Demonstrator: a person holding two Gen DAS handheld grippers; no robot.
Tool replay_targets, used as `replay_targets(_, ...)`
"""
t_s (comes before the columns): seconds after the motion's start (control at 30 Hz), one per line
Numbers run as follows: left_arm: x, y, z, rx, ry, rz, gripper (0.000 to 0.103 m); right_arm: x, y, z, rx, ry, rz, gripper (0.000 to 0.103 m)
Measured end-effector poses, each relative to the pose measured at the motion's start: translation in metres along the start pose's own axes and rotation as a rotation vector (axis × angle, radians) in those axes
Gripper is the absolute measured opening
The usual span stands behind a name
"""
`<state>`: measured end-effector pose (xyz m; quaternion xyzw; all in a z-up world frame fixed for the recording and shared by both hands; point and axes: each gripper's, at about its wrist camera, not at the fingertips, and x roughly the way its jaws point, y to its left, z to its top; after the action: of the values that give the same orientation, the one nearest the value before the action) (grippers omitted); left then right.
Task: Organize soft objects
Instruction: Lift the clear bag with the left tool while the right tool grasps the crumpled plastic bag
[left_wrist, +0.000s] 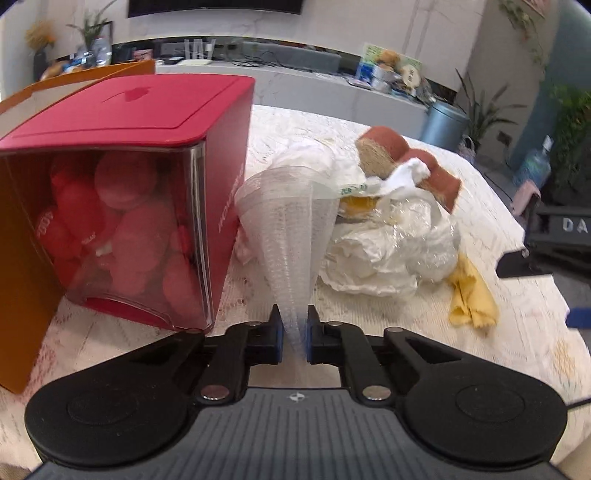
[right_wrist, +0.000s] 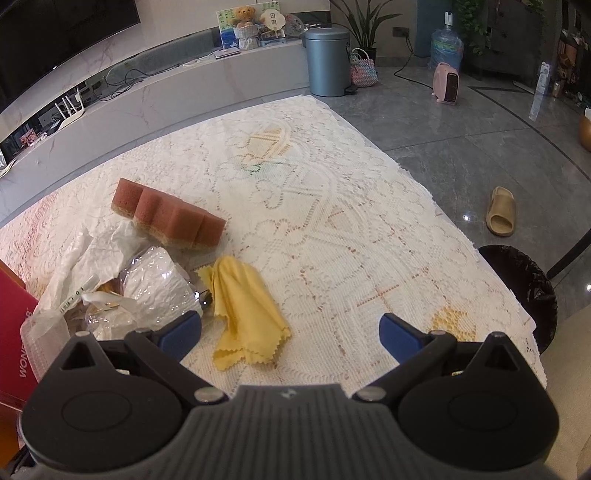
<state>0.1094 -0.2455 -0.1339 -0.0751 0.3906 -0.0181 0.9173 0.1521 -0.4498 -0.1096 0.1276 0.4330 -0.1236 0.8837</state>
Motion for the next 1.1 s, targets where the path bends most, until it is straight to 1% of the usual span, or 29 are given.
replay_targets(0.13,0.0,0.007,0.001,-0.014,0.029,-0.047,0.003,0.002,-0.001,0.0,0.002,0.004,0.006,0.1)
replay_targets(0.27,-0.007,0.007,-0.002,0.018,0.03,-0.053,0.002,0.004,0.001,-0.001,0.01,0.015,0.009,0.1)
replay_targets(0.33,-0.013,0.006,-0.003,0.03,0.024,-0.069,0.002,0.005,0.003,0.0,0.031,0.019,0.033,0.1)
replay_targets(0.47,-0.024,0.001,0.001,0.064,0.0,-0.071,0.002,0.009,0.002,0.001,0.145,0.056,0.171,0.1)
replay_targets(0.53,-0.033,0.003,0.007,0.05,-0.004,-0.105,0.002,0.012,0.005,0.001,0.191,0.078,0.24,0.1)
replay_targets(0.6,-0.045,0.006,0.013,0.039,-0.033,-0.13,0.002,0.015,0.012,0.001,0.208,0.09,0.304,0.1)
replay_targets(0.7,-0.06,0.01,0.022,0.042,-0.092,-0.131,0.002,0.018,0.024,0.003,0.216,0.1,0.391,0.1)
replay_targets(0.77,-0.067,0.015,0.026,0.032,-0.109,-0.138,0.002,0.024,0.03,0.003,0.232,0.124,0.437,0.1)
replay_targets(0.83,-0.069,0.022,0.03,0.008,-0.112,-0.166,0.003,0.035,0.036,0.003,0.257,0.163,0.47,0.1)
replay_targets(0.87,-0.069,0.025,0.032,-0.004,-0.112,-0.178,0.003,0.041,0.038,0.002,0.278,0.176,0.47,0.1)
replay_targets(0.93,-0.069,0.029,0.033,-0.019,-0.121,-0.186,0.003,0.05,0.04,0.001,0.295,0.193,0.434,0.1)
replay_targets(0.97,-0.068,0.029,0.034,-0.02,-0.125,-0.182,0.003,0.055,0.04,0.001,0.291,0.193,0.411,0.098)
replay_targets(1.0,-0.066,0.03,0.035,-0.017,-0.125,-0.177,0.003,0.056,0.041,0.001,0.283,0.175,0.406,0.097)
replay_targets(1.03,-0.065,0.03,0.035,-0.017,-0.12,-0.172,0.003,0.055,0.042,0.002,0.275,0.161,0.412,0.091)
replay_targets(1.07,-0.062,0.032,0.035,-0.021,-0.11,-0.169,0.003,0.056,0.044,0.002,0.272,0.167,0.419,0.085)
replay_targets(1.1,-0.06,0.034,0.036,-0.023,-0.096,-0.165,0.003,0.055,0.044,0.003,0.276,0.165,0.431,0.083)
